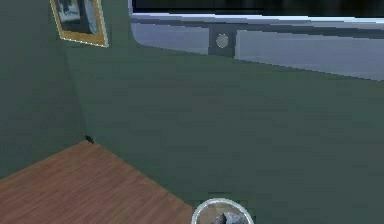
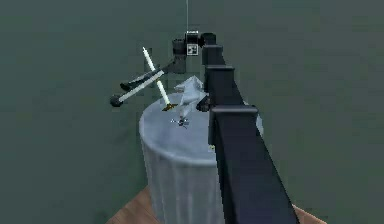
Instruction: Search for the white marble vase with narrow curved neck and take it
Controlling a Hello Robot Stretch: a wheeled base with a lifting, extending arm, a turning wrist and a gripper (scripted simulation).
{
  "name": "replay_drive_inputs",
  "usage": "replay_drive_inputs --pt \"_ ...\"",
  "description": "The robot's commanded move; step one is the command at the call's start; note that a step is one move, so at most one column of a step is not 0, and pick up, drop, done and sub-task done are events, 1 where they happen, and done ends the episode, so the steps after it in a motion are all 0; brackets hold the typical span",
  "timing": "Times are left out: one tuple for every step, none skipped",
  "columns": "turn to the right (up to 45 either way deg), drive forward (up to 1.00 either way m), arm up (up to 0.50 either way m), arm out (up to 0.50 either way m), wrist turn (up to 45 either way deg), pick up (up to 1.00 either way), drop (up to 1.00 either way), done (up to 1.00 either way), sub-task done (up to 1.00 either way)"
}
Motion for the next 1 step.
replay_drive_inputs --pt "0.0 0.00 0.00 0.00 45.0 0.00 0.00 0.00 0.00"
